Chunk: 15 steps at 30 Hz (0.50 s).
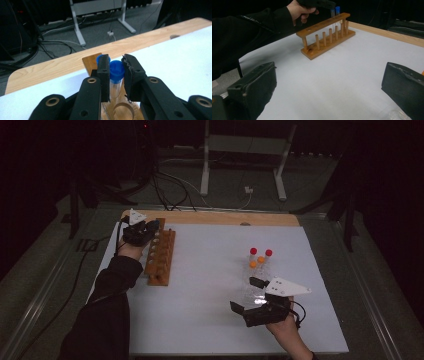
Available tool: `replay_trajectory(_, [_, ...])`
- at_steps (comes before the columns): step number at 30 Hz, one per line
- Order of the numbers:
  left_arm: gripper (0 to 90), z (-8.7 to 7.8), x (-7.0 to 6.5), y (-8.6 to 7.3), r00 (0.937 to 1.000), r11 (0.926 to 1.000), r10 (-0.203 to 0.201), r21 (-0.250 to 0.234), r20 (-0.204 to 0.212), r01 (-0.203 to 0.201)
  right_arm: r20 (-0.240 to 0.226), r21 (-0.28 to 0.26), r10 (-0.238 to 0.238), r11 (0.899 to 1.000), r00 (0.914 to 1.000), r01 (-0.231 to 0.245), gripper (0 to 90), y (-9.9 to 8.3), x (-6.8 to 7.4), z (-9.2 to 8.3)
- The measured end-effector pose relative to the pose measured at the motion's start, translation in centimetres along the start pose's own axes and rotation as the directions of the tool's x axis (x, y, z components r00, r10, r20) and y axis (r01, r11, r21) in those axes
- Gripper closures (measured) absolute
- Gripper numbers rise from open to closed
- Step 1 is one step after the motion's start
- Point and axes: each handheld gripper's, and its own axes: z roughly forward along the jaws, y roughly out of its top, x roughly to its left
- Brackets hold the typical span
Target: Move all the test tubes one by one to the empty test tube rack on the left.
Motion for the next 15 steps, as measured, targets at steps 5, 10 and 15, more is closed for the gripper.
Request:
replay_trajectory(5, [77.6, 0.37, -0.14, -0.15, 0.9999, 0.9996, 0.009, 0.028, -0.004, -0.009, -0.001, 0.003, 0.004, 1.000, 1.0000, -0.004, 0.0, -0.02, -0.07, 0.00])
replay_trajectory(10, [77.5, 0.75, -0.30, -0.38, 0.9996, 0.9980, 0.027, 0.058, -0.008, -0.027, -0.002, 0.001, 0.004, 1.000, 1.0000, -0.004, 0.0, 0.01, -0.07, -0.04])
replay_trajectory(15, [77.4, 0.72, -0.27, -0.29, 0.9996, 0.9973, 0.029, 0.068, -0.005, -0.028, -0.003, 0.001, 0.005, 1.000, 1.0000, -0.005, 0.0, 0.01, -0.12, -0.03])
